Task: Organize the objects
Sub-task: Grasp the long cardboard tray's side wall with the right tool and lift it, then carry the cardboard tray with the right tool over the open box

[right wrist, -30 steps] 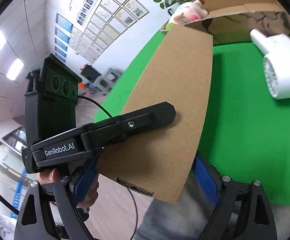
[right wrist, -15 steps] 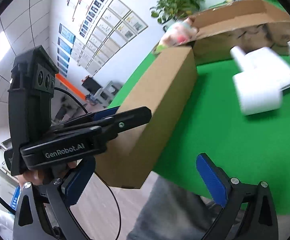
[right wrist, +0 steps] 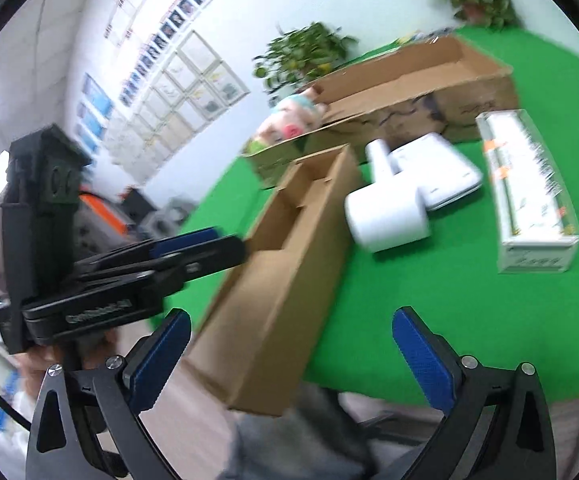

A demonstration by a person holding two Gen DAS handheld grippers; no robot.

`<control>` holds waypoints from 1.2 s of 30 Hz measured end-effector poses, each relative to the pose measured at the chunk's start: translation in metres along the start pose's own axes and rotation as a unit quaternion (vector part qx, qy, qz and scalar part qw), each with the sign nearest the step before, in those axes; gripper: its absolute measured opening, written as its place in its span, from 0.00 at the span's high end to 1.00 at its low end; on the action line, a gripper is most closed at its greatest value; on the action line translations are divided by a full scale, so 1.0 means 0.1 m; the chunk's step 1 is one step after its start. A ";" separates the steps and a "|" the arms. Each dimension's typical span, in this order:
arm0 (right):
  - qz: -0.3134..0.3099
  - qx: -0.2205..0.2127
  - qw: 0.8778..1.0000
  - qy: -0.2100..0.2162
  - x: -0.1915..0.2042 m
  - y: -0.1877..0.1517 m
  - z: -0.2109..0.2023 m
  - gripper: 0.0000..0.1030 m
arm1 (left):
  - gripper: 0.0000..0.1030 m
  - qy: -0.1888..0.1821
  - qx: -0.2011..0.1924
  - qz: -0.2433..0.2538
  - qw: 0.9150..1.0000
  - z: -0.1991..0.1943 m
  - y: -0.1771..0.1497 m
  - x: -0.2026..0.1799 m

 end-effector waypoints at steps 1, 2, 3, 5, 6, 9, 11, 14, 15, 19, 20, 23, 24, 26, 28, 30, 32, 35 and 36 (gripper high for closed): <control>-0.007 0.003 1.000 -0.017 0.05 0.00 0.00 0.21 | 0.52 0.006 0.000 -0.005 1.000 0.03 -0.01 0.08; -0.016 0.009 0.999 -0.040 0.08 -0.01 0.01 0.28 | 0.52 0.013 0.005 -0.015 1.000 0.08 -0.04 0.17; -0.025 0.018 0.998 -0.059 0.11 0.01 0.07 0.38 | 0.52 0.013 0.009 -0.022 1.000 0.12 -0.06 0.24; -0.030 0.038 0.997 -0.067 0.16 -0.01 0.18 0.47 | 0.70 0.001 0.030 -0.041 0.999 0.22 -0.15 0.34; -0.029 0.047 0.997 -0.062 0.18 -0.02 0.25 0.50 | 0.74 -0.018 0.036 -0.048 0.998 0.23 -0.21 0.35; -0.047 0.055 0.995 -0.066 0.32 -0.02 0.28 0.74 | 0.86 -0.039 0.032 -0.040 0.998 0.10 -0.33 0.25; -0.062 0.052 0.993 -0.089 0.41 -0.03 0.25 0.92 | 0.85 -0.038 0.031 -0.025 0.998 0.05 -0.43 0.14; -0.052 0.066 0.990 -0.112 0.41 -0.03 0.31 0.92 | 0.83 -0.032 0.028 -0.023 0.999 0.04 -0.44 0.12; -0.046 0.074 0.990 -0.112 0.38 -0.02 0.36 0.92 | 0.81 -0.035 0.033 -0.030 0.998 0.08 -0.41 0.15; -0.048 0.079 0.988 -0.125 0.33 0.09 0.53 0.91 | 0.73 -0.038 0.040 -0.066 0.996 0.27 -0.24 0.29; -0.048 0.078 0.988 -0.128 0.32 0.11 0.55 0.91 | 0.73 -0.037 0.039 -0.067 0.996 0.29 -0.22 0.30; -0.050 0.076 0.987 -0.134 0.29 0.17 0.62 0.91 | 0.81 -0.043 0.037 -0.065 0.996 0.33 -0.19 0.28; -0.055 0.075 0.986 -0.137 0.30 0.18 0.63 0.91 | 0.81 -0.040 0.035 -0.063 0.997 0.33 -0.19 0.27; -0.061 0.070 0.986 -0.141 0.32 0.17 0.63 0.91 | 0.81 -0.035 0.031 -0.060 0.997 0.33 -0.19 0.26; -0.063 0.067 0.985 -0.146 0.34 0.17 0.63 0.91 | 0.82 -0.036 0.030 -0.066 0.997 0.32 -0.19 0.27; -0.057 0.069 0.985 -0.148 0.34 0.18 0.63 0.92 | 0.83 -0.029 0.028 -0.068 0.997 0.32 -0.19 0.27; -0.051 0.072 0.985 -0.145 0.34 0.18 0.63 0.92 | 0.85 -0.018 0.024 -0.064 0.998 0.29 -0.18 0.26; -0.051 0.061 0.986 -0.145 0.38 0.21 0.58 0.92 | 0.85 -0.017 0.007 -0.064 0.998 0.18 -0.12 0.25; -0.056 0.050 0.986 -0.149 0.43 0.25 0.53 0.92 | 0.85 -0.016 0.000 -0.063 0.998 0.14 -0.09 0.24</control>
Point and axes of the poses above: each gripper's, at about its wrist camera, not at the fingertips, and z roughly the way its jaws point, x to its left, y to its top, the point moved 3 cm from there along z, roughly the way its jaws point, and after that the axes turned 8 degrees about -z, right-handed, at the moved point
